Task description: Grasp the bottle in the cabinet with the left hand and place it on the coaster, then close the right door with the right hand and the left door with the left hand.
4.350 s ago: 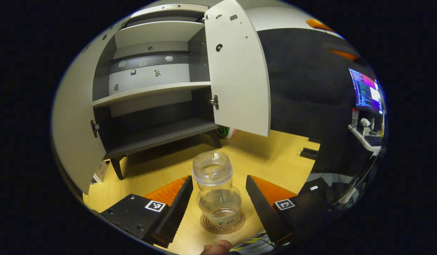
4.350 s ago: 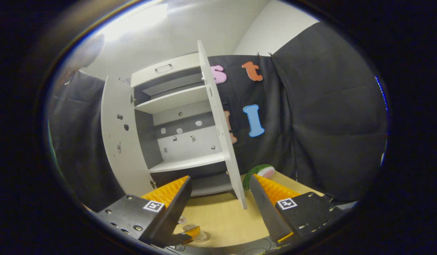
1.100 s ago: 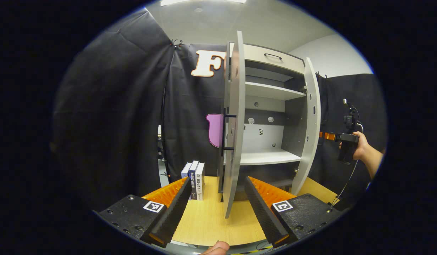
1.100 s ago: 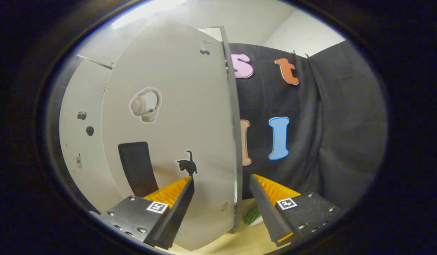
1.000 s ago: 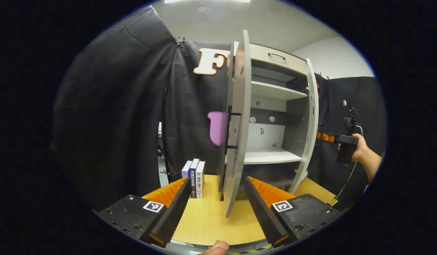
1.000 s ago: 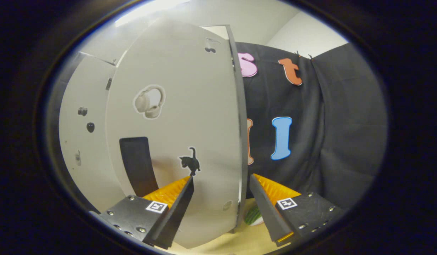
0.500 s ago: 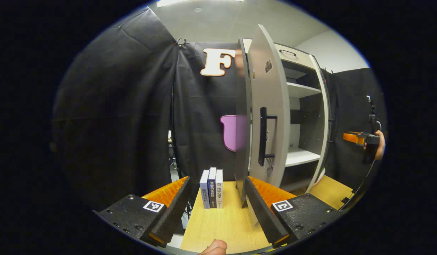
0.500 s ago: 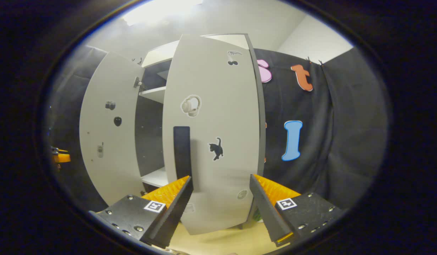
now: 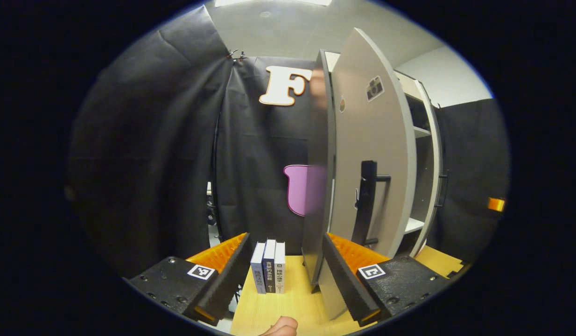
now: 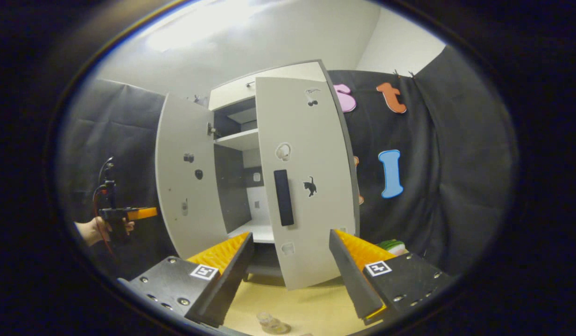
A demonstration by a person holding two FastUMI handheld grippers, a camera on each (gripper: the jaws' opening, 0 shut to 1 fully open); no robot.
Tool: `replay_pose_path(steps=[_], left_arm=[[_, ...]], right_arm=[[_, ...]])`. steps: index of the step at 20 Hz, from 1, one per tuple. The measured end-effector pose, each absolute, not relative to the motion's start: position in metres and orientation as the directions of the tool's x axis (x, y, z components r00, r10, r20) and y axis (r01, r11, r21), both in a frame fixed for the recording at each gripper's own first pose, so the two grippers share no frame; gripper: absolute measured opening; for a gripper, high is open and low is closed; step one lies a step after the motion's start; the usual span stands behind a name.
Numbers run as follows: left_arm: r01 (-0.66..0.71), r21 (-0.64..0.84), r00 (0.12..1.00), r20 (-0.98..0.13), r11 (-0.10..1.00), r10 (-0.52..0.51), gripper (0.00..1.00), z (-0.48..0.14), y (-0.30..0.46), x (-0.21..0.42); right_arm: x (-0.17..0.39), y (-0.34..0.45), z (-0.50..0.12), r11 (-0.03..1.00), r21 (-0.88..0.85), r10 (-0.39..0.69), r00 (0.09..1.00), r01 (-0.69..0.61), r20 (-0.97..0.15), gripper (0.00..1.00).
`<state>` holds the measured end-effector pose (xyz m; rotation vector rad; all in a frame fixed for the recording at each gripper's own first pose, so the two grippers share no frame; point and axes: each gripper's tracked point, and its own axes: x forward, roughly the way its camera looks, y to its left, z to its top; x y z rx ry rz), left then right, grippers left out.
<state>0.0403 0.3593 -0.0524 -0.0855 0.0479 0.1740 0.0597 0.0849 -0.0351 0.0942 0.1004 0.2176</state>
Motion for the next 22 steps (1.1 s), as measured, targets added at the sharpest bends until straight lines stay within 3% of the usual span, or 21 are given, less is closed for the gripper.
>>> replay_pose_path(steps=[5, 6, 11, 12, 13, 14, 15, 16, 18, 19, 20, 22], left_arm=[[-0.22, -0.108, 0.974, -0.071, 0.969, 0.214, 0.93, -0.038, 0.371, 0.053], [-0.223, -0.115, 0.974, -0.069, 0.968, 0.216, 0.96, -0.035, 0.371, 0.054], [-0.201, -0.11, 0.978, -0.076, 0.973, 0.193, 0.93, -0.028, 0.356, 0.067], [-0.186, -0.108, 0.981, -0.077, 0.977, 0.178, 1.0, -0.027, 0.346, 0.072], [-0.161, -0.112, 0.985, -0.081, 0.981, 0.152, 0.93, -0.027, 0.332, 0.075], [-0.175, -0.099, 0.982, -0.084, 0.98, 0.167, 0.93, -0.029, 0.328, 0.074], [-0.181, -0.081, 0.983, -0.057, 0.98, 0.176, 0.89, -0.023, 0.322, 0.073], [-0.191, -0.088, 0.981, -0.061, 0.978, 0.186, 0.9, -0.026, 0.318, 0.074], [-0.196, -0.112, 0.98, -0.066, 0.974, 0.19, 0.88, -0.026, 0.315, 0.074], [-0.205, -0.12, 0.978, -0.074, 0.971, 0.197, 0.94, -0.027, 0.314, 0.075], [-0.213, -0.126, 0.976, -0.071, 0.969, 0.205, 0.93, -0.027, 0.312, 0.077], [-0.227, -0.113, 0.973, -0.07, 0.967, 0.22, 0.94, -0.026, 0.309, 0.077]], right_arm=[[-0.014, 0.084, -0.035, 0.962, 0.142, 0.247, 0.966, -0.234, -0.081, 0.98], [-0.024, 0.081, -0.034, 0.964, 0.134, 0.242, 0.968, -0.231, -0.072, 0.98], [-0.066, 0.077, -0.047, 0.96, 0.13, 0.257, 0.963, -0.246, -0.077, 0.98], [-0.072, 0.075, -0.048, 0.962, 0.127, 0.254, 0.964, -0.243, -0.078, 0.98], [-0.079, 0.071, -0.051, 0.964, 0.132, 0.245, 0.966, -0.233, -0.084, 0.98], [-0.084, 0.065, -0.055, 0.967, 0.146, 0.224, 0.97, -0.209, -0.098, 0.99], [-0.089, 0.058, -0.057, 0.971, 0.161, 0.197, 0.975, -0.178, -0.107, 0.94], [-0.093, 0.059, -0.053, 0.969, 0.182, 0.19, 0.976, -0.169, -0.108, 0.99], [-0.098, 0.073, -0.046, 0.958, 0.208, 0.222, 0.97, -0.198, -0.101, 0.98], [-0.097, 0.076, -0.047, 0.957, 0.209, 0.225, 0.97, -0.201, -0.095, 0.94], [-0.095, 0.075, -0.045, 0.959, 0.204, 0.22, 0.972, -0.198, -0.086, 0.99], [-0.092, 0.071, -0.035, 0.962, 0.192, 0.209, 0.977, -0.195, -0.05, 0.98]])
